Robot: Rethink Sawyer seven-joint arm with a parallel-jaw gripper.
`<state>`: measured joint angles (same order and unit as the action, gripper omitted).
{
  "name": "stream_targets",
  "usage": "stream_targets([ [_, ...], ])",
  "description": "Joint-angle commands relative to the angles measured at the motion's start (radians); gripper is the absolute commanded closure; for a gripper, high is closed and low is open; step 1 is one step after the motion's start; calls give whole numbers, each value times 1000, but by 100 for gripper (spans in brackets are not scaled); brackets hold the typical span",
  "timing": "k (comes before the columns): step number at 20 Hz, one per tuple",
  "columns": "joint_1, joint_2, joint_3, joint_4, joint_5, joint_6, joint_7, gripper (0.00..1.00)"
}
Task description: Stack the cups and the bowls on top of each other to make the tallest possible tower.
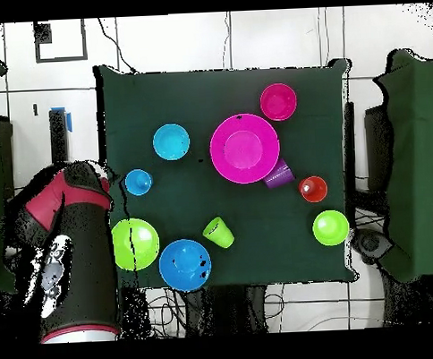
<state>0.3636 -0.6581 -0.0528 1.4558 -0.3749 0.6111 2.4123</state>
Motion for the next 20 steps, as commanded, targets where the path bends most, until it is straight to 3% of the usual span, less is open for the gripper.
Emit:
stream_targets([
  [1,15,72,9,30,-5,5,97,0],
  [5,13,93,5,43,1,-48,108,0],
  [11,-53,154,48,62,1,-194,79,0],
  [20,-55,183,34,64,-5,-261,67,0],
])
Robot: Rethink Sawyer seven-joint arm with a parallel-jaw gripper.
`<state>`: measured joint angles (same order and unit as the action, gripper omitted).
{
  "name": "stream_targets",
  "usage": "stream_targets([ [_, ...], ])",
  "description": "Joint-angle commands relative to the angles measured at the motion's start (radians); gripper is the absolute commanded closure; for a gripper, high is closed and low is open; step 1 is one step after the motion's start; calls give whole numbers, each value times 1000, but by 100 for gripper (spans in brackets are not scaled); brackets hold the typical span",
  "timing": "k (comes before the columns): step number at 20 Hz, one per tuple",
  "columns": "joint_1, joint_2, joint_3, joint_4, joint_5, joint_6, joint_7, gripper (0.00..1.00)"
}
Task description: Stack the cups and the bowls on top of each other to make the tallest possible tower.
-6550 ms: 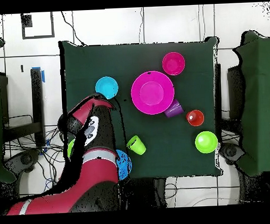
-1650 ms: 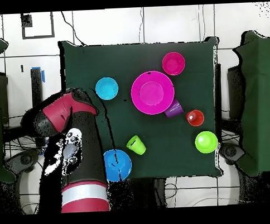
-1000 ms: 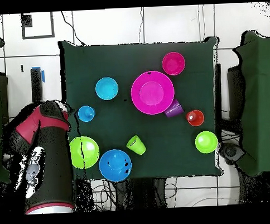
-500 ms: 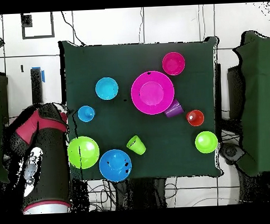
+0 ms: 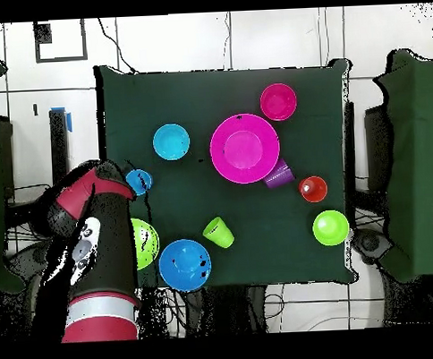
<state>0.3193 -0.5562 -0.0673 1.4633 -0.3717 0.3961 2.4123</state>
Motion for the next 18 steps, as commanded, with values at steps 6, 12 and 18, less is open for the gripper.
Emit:
stream_targets([
  [6,0,95,35,57,-6,-72,70,0],
  [12,5,108,23,51,-18,-90,66,0],
  [18,21,99,-3,57,-29,-103,66,0],
])
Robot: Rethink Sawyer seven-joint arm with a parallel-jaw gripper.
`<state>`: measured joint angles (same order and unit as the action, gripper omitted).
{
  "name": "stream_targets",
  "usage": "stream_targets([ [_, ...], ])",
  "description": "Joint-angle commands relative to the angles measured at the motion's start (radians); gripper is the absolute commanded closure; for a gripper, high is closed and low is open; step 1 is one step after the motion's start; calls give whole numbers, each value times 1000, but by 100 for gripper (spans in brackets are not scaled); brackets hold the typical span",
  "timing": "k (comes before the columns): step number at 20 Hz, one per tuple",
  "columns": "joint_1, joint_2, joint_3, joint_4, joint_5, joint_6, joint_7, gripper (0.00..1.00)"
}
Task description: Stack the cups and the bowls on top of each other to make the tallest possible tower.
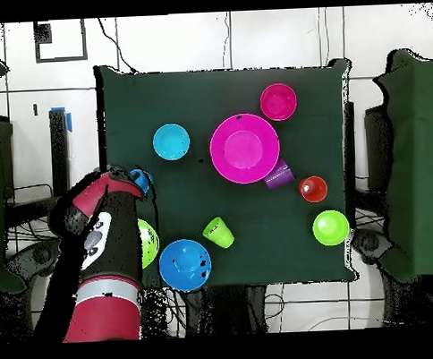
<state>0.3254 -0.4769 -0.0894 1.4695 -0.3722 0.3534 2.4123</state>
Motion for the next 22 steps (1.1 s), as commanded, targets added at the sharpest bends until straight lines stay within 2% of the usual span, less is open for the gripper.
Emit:
stream_targets([
  [1,18,15,15,53,-29,-60,64,0],
  [13,25,-12,1,75,-28,-60,40,0],
  [22,46,-2,3,35,-11,-25,40,0],
])
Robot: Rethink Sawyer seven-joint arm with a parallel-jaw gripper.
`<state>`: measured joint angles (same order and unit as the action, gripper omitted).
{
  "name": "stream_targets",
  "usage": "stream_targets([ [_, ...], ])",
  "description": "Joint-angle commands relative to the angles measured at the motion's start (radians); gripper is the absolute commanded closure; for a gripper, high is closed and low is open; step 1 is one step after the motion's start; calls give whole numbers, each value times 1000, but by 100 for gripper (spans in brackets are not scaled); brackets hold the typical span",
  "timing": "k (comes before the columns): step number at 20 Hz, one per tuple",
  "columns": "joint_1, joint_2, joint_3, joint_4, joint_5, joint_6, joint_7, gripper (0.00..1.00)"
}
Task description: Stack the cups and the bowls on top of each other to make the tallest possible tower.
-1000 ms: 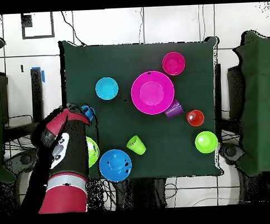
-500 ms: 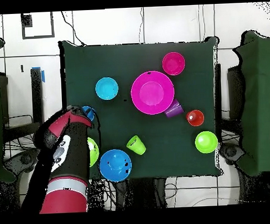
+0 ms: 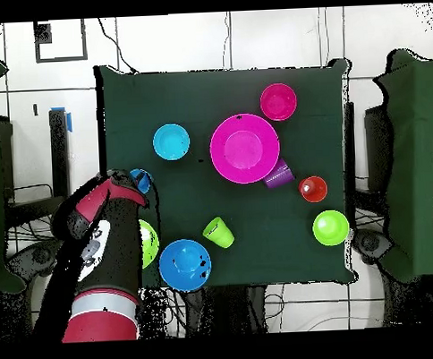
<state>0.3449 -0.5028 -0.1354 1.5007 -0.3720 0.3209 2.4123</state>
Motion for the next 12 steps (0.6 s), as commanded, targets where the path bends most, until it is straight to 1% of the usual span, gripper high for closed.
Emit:
stream_targets([
  [1,26,32,50,-9,-9,13,39,0],
  [6,47,62,46,-62,5,38,47,0],
  [10,57,121,32,-114,2,13,58,0],
  [11,52,123,25,-102,-5,-5,58,0],
  [12,56,132,23,-114,-4,-4,58,0],
])
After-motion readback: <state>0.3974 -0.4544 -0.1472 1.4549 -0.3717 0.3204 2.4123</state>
